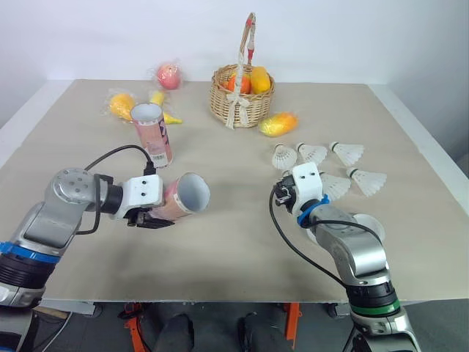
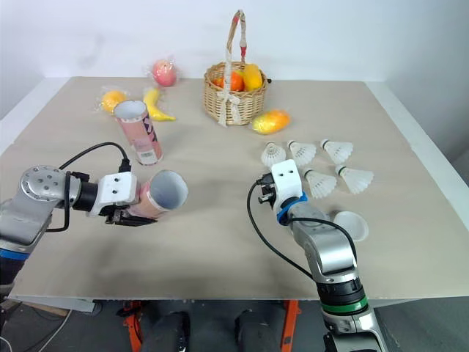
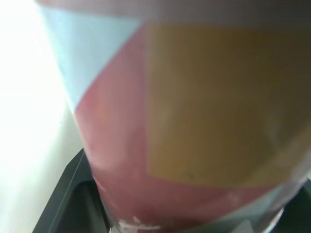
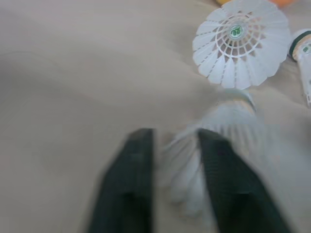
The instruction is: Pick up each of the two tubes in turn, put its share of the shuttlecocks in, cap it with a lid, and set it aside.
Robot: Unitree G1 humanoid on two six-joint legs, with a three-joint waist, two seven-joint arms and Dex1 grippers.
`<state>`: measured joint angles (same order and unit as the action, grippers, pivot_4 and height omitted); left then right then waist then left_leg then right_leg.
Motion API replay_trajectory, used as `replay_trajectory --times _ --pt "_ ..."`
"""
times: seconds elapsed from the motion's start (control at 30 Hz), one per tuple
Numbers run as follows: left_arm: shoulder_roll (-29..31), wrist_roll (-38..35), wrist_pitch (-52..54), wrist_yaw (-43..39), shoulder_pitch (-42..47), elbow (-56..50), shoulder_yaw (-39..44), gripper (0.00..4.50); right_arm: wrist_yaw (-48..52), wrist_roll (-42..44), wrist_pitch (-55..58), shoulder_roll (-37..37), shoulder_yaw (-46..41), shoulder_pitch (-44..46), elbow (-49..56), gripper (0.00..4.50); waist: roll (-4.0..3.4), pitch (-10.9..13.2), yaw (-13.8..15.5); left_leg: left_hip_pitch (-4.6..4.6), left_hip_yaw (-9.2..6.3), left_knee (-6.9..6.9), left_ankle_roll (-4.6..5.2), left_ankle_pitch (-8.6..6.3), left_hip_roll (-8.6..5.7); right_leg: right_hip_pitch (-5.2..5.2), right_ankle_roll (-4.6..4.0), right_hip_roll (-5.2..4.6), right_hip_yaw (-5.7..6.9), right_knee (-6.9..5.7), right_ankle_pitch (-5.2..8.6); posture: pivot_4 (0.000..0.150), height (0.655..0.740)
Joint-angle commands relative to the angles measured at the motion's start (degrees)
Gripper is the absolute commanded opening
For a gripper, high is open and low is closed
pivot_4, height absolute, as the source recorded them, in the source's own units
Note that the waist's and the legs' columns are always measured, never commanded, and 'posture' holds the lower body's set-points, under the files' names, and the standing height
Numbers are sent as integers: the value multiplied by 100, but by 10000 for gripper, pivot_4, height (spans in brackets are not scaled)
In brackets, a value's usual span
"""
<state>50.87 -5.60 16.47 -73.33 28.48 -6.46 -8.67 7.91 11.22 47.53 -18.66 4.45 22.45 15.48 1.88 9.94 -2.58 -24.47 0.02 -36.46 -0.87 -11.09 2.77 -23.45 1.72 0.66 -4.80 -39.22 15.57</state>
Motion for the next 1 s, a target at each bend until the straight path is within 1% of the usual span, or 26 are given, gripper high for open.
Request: replay_trajectory --times 0.03,0.17,0.23,0.37,0.47,0.6,0.67,0.8,0.9,1.0 --pt "118 -135 131 85 -26 -336 201 29212 203 14 -190 68 19 104 255 349 -1 1 -4 0 0 0 0 0 0 0 0 1 0 0 0 1500 7400" --pt "66 -168 157 138 -34 -359 136 29212 559 69 -333 -7 46 85 446 349 -3 2 -5 0 -2 0 0 0 2 0 1 3 3 0 1 1500 7400" --pt "63 -145 112 143 -28 -307 88 29212 829 -94 -556 -313 159 114 585 349 -5 3 -4 0 -3 -1 0 0 2 0 2 3 3 0 1 1500 7400" --pt "31 -134 73 119 17 -196 22 29212 2281 164 -1610 -1341 48 96 1108 349 -20 14 8 -4 0 -3 0 0 -5 -1 9 -4 2 2 5 1500 7400" --pt "20 -109 32 85 55 -111 -38 29212 3329 635 -2225 -1858 -204 275 1168 349 -19 14 5 -4 -6 -3 3 -2 -2 2 11 0 8 5 7 1500 7400" --pt "19 -123 22 19 103 -46 -88 29212 4328 804 -3000 -2392 -320 549 1048 349 -19 14 -4 1 -7 -3 3 -2 4 3 6 6 9 4 4 1500 7400" --pt "12 -130 20 -10 136 -11 -108 29212 4642 869 -3177 -2513 -263 753 1011 349 -19 14 -4 2 -7 -4 3 -1 6 4 4 7 10 3 3 1500 7400" --pt "2 -119 -2 -29 203 74 -180 29212 4933 732 -3485 -2475 19 1113 929 349 -19 14 -2 3 -6 -7 3 -1 7 5 3 8 10 3 2 1500 7400" --pt "-21 -161 55 -49 224 56 -203 29212 5109 762 -3563 -2403 158 1253 900 349 -19 14 2 1 -7 -7 3 -1 7 5 2 6 10 3 2 1500 7400" --pt "-18 -179 86 -68 209 32 -194 29212 5307 669 -3700 -2380 362 1334 877 349 -19 14 3 -1 -6 -7 3 -1 4 4 -17 4 9 3 -9 1500 7400"
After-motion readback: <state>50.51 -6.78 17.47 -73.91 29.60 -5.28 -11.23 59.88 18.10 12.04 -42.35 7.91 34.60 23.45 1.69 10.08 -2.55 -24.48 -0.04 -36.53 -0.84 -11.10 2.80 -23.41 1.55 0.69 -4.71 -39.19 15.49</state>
